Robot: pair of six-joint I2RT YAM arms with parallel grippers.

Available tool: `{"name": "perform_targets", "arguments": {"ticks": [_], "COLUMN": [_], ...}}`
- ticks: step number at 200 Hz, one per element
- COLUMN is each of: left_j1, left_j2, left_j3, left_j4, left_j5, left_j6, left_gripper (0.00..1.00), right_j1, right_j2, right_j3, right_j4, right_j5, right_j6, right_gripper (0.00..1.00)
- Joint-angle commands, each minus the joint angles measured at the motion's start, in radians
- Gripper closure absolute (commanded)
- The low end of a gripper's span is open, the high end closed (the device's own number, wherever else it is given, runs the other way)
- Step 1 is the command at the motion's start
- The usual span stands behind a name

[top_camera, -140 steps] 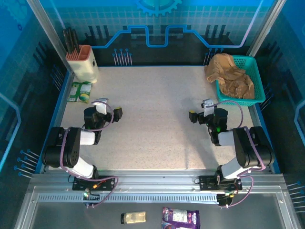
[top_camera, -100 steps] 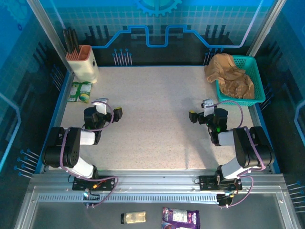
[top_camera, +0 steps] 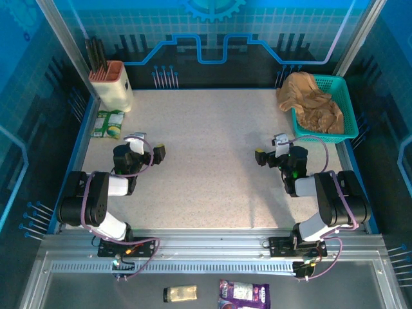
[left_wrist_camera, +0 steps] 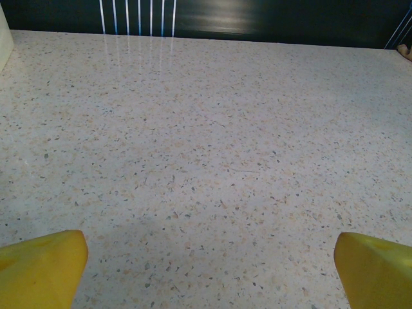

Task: Fold the inside-out t-shirt

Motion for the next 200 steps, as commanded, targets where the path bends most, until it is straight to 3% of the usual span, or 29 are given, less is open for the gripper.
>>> {"name": "perform_targets", "arguments": {"ticks": [1,14,103,151,200], "left_j1": [0.006,0.005,0.012,0.008,-0.030], "left_j2": [0.008,0.007,0.010,0.001,-0.154], "left_j3": [-0.010,-0.010,-0.007,-0.010,0.000], "left_j4": [0.037,0.038,0.036,0.034,-0.123], "left_j5": [0.027,0.026,0.030,0.031,-0.099], "left_j6": [0.024,0.024,0.019,0.026,0.026], "left_gripper": [0.01,0.01,0.01,0.01,0.01], "right_j1": [-0.018,-0.018,-0.014,0.027,0.046], "right_j2": [0.004,0.004,0.005,-0.007,-0.169], "right_j3": [0.033,0.045,0.046,0.045,0.114], "right_j4": [-0.007,-0.026,-0.028,-0.031,-0.284], "right_j5": [0.048,0.118,0.127,0.220,0.234], "right_j6": [0.017,0.044,0.041,0.020,0.003], "right_gripper": [0.00,0.00,0.00,0.00,0.00]}}
